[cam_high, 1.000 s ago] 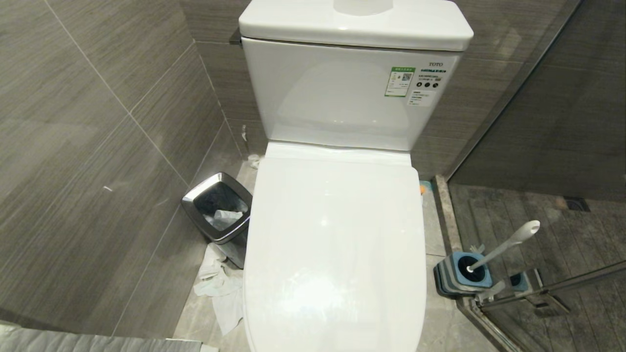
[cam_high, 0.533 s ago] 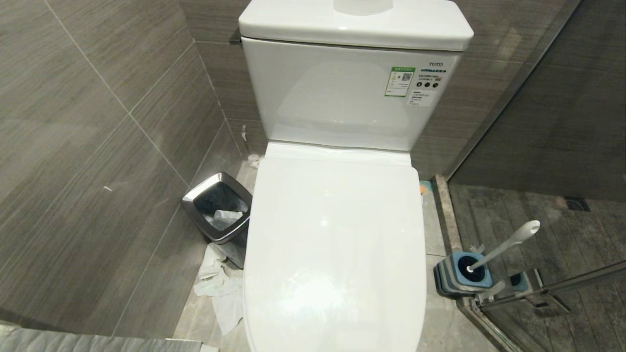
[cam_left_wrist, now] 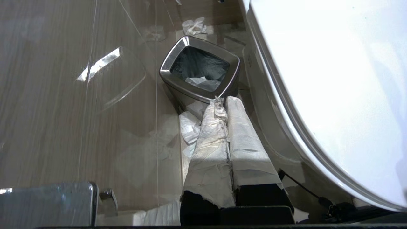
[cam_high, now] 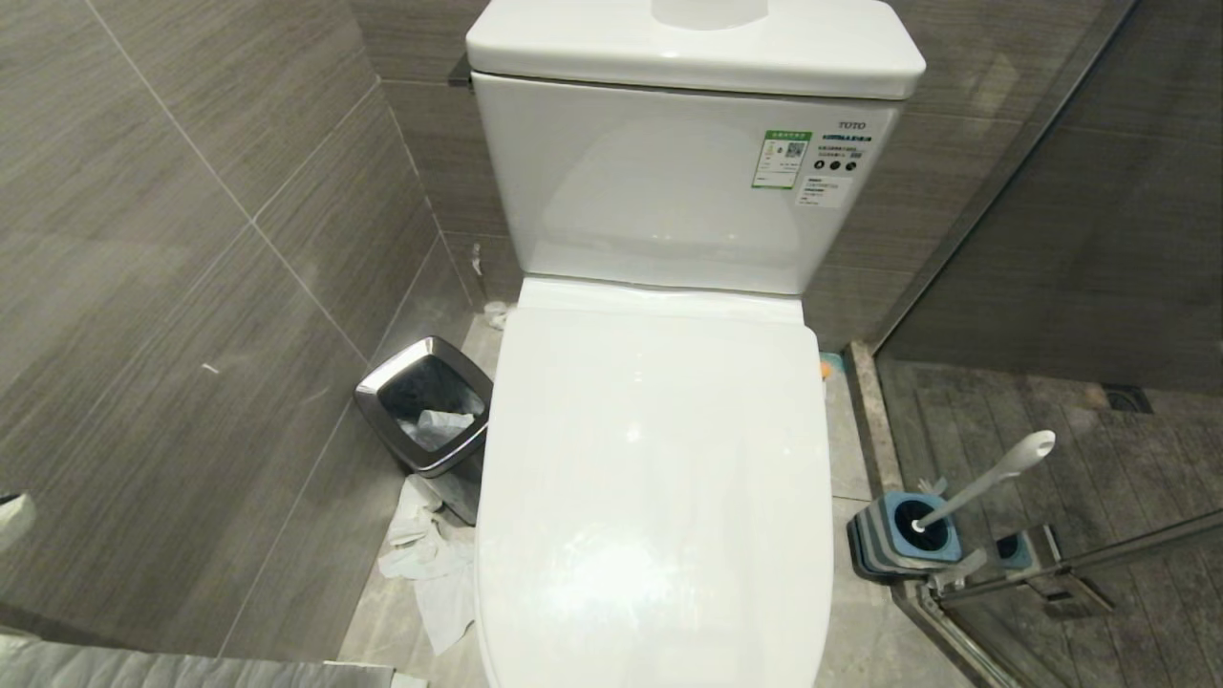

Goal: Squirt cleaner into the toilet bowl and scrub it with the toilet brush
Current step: Use the left hand to lift the toilet lid slightly

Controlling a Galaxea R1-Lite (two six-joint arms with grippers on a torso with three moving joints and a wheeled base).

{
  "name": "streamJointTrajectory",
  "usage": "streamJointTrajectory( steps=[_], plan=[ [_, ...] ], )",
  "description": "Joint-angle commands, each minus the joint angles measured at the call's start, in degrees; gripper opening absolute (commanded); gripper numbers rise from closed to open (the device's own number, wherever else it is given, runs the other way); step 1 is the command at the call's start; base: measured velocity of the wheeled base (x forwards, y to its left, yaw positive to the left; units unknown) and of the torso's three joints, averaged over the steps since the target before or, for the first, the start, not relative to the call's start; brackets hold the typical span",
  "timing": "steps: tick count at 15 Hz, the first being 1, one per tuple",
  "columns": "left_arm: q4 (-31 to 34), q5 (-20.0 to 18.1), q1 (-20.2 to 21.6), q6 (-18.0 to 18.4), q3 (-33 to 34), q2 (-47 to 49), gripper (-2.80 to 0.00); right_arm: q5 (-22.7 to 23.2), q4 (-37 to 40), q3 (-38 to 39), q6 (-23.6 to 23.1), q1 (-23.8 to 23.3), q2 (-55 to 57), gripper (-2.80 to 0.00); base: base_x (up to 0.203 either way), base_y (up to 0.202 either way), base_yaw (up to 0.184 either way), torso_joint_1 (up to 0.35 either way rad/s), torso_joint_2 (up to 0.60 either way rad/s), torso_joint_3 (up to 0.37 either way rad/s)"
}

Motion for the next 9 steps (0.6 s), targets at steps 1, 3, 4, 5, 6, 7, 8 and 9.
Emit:
streamJointTrajectory(
  steps=[1,3,4,5,6,7,8,9],
  plan=[
    [0.03,-0.11,-0.04,0.11,-1.91,3.87,-2.80,-0.03,-0.06,1.47,0.03,0.01,0.04,-2.80,0.000,0.000,0.000,0.000,0.00,0.000],
    [-0.06,-0.10,-1.20,0.13,-3.60,6.06,-2.80,-0.03,-0.06,1.47,0.03,0.01,0.00,-2.80,0.000,0.000,0.000,0.000,0.00,0.000],
    [-0.06,-0.05,-1.68,0.13,-4.18,6.80,-2.80,-0.03,-0.06,1.41,0.03,0.01,0.00,-2.80,0.000,0.000,0.000,0.000,0.00,0.000],
    [-0.06,-0.05,-1.96,0.13,-4.72,7.68,-2.80,-0.03,-0.06,1.49,0.03,0.01,0.00,-2.80,0.000,0.000,0.000,0.000,0.00,0.000],
    [-0.06,-0.04,-2.08,0.13,-5.31,8.61,-2.80,-0.03,-0.06,1.43,0.03,0.01,0.00,-2.80,0.000,0.000,0.000,0.000,0.00,0.000],
    [-0.15,-0.04,-2.10,0.13,-5.85,9.49,-2.80,-0.03,-0.06,1.49,0.03,0.01,0.08,-2.80,0.000,0.000,0.000,0.000,0.00,0.000],
    [-1.01,-0.05,-2.10,0.13,-6.17,10.63,-2.80,-0.03,-0.06,1.44,0.03,0.01,0.00,-2.80,0.000,0.000,0.000,0.000,0.00,0.000],
    [-2.82,-0.08,-2.10,0.13,-6.29,12.05,-2.80,-0.03,-0.06,1.47,0.03,0.01,0.08,-2.80,0.000,0.000,0.000,0.000,0.00,0.000]
  ],
)
